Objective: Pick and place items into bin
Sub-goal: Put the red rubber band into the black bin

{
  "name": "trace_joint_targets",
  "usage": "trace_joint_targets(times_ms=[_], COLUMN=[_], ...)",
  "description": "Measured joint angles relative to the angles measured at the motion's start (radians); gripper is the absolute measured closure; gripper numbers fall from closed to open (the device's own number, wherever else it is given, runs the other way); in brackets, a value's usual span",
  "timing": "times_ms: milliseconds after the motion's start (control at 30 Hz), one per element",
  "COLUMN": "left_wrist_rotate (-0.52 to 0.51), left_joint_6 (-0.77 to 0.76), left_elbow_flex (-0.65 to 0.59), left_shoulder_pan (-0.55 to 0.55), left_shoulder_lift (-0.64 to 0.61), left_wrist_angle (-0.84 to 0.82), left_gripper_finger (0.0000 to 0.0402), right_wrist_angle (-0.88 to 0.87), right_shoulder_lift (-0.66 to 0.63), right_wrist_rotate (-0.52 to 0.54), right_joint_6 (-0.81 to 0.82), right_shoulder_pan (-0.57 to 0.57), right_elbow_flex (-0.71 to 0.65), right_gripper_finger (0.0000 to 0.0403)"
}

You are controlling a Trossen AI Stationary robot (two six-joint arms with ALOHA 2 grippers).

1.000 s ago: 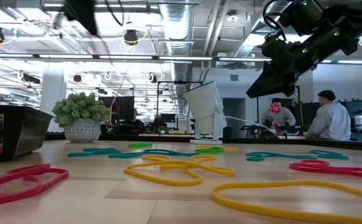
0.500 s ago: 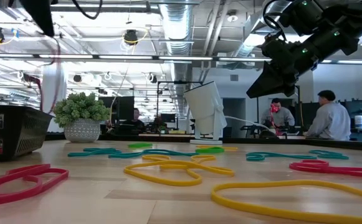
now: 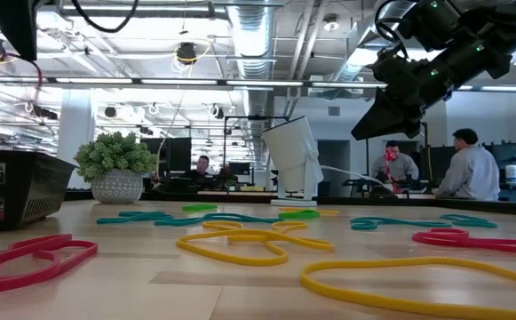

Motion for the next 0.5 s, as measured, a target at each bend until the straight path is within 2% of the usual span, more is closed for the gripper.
trace_joint_targets(times_ms=[167,300,500], left_wrist_rotate=[-0.014,0.09,0.114], left_joint_6=[0.059,0.083,0.073], left_elbow_flex=[-0.194,-0.369,-0.529], left_shoulder_pan=[0.001,0.017,0.043], left_shoulder_lift=[-0.123,-0.233,-0.33], left_wrist_angle=[0.273,0.509,0.565], left_gripper_finger=[0.0401,0.0401,0.0401], right_wrist_angle=[-0.001,0.0,0.0], right_shoulder_lift=[0.0,0.0,0.0], right_wrist_rotate=[0.0,0.0,0.0], right_joint_6=[0.0,0.0,0.0], right_shoulder_pan=[0.0,0.0,0.0], right_elbow_flex=[0.0,0.0,0.0], right_gripper_finger=[0.033,0.033,0.033])
